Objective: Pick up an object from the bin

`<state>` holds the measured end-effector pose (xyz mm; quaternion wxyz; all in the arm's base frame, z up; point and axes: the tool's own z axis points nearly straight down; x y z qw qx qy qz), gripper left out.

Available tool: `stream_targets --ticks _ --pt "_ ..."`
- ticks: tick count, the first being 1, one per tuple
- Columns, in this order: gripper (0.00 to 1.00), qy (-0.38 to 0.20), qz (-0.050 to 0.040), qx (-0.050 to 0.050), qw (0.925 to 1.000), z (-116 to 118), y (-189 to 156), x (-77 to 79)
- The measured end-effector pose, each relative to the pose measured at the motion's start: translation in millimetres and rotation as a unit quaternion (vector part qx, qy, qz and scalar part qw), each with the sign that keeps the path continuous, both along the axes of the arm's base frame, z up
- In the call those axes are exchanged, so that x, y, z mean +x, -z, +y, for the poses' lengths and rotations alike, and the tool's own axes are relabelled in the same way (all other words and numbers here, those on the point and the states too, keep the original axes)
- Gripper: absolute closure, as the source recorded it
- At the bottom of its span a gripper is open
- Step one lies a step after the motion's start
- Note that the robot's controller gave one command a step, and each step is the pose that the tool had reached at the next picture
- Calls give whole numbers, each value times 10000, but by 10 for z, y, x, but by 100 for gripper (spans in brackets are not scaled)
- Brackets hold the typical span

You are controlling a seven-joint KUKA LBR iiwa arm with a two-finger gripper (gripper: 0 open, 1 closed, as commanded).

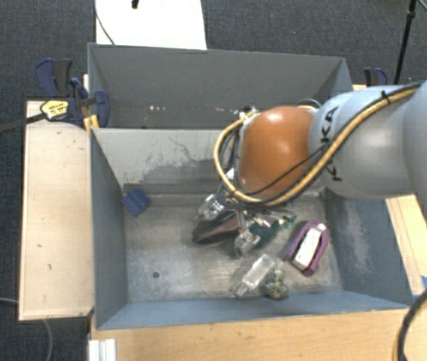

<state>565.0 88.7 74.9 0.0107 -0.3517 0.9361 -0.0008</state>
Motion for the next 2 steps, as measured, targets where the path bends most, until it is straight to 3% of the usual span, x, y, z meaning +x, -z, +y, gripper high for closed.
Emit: stream_targets --ticks 1,2 --pt "100 21 34 -2 10000 9 0 -24" --pt "100 -835 55 -32 9965 1 -1453 -51"
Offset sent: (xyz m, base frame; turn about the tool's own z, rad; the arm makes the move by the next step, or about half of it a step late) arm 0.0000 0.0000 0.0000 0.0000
